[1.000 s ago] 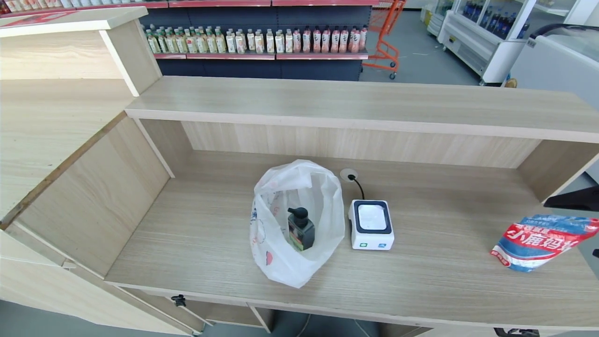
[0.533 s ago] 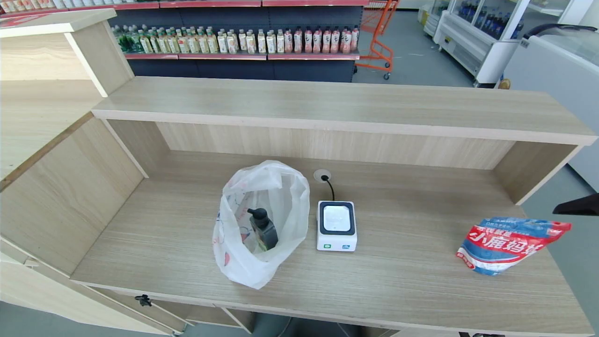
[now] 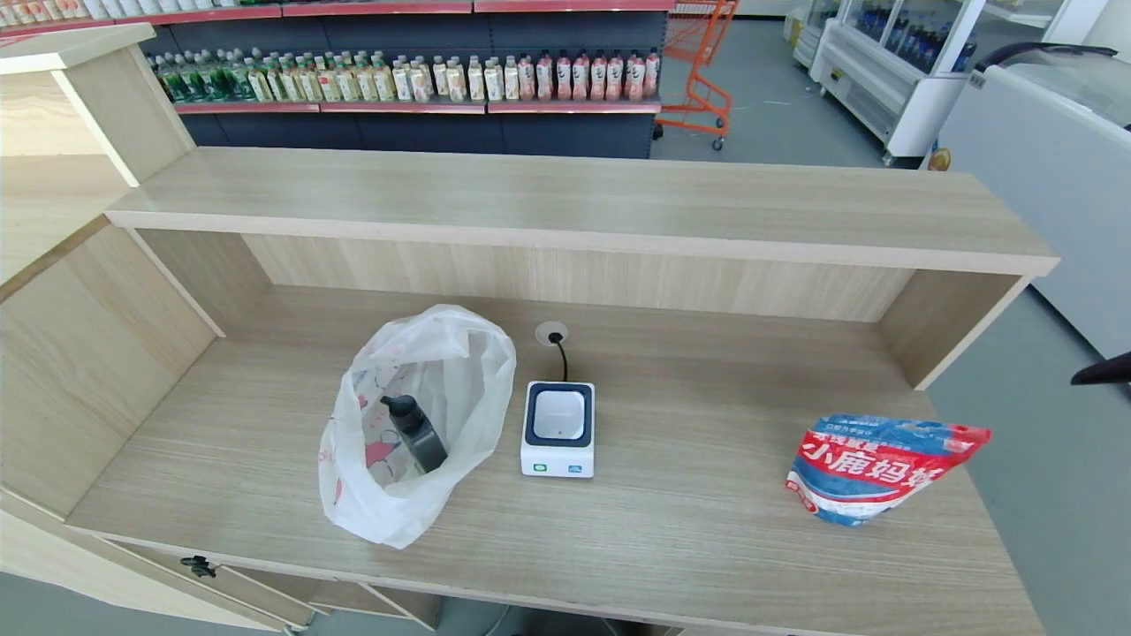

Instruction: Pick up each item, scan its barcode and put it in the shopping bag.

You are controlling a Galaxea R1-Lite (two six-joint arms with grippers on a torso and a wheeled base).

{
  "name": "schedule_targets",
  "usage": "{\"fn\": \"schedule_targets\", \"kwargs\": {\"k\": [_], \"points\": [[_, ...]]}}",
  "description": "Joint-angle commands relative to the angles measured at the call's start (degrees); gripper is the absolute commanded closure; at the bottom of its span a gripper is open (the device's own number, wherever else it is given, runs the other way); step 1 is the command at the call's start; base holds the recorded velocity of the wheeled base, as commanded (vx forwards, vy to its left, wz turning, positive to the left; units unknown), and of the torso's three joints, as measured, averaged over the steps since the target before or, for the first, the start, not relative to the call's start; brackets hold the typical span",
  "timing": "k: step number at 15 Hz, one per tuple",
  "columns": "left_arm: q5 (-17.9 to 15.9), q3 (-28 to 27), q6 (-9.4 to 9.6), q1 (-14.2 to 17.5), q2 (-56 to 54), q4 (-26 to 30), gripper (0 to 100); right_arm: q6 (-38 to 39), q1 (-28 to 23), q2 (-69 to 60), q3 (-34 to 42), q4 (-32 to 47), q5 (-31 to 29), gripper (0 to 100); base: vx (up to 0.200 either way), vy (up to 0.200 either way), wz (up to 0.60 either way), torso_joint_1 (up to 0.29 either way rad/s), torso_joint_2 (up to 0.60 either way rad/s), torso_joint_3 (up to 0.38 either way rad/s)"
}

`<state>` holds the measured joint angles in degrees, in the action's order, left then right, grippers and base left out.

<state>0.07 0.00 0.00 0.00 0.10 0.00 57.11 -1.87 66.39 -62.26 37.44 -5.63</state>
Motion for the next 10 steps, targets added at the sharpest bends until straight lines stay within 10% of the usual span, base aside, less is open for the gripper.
{"fn": "schedule_targets", "kwargs": {"k": [1,10], "points": [[0.10,0.00,0.00,0.00,-0.01,0.00,0,4.32,-2.09,6.82,-5.42,4.05,-2.89,0,0.000,0.000,0.00,0.000,0.00,0.000],[0.01,0.00,0.00,0.00,-0.01,0.00,0,11.09,-0.24,26.60,-6.82,3.70,-6.58,0,0.000,0.000,0.00,0.000,0.00,0.000]]}}
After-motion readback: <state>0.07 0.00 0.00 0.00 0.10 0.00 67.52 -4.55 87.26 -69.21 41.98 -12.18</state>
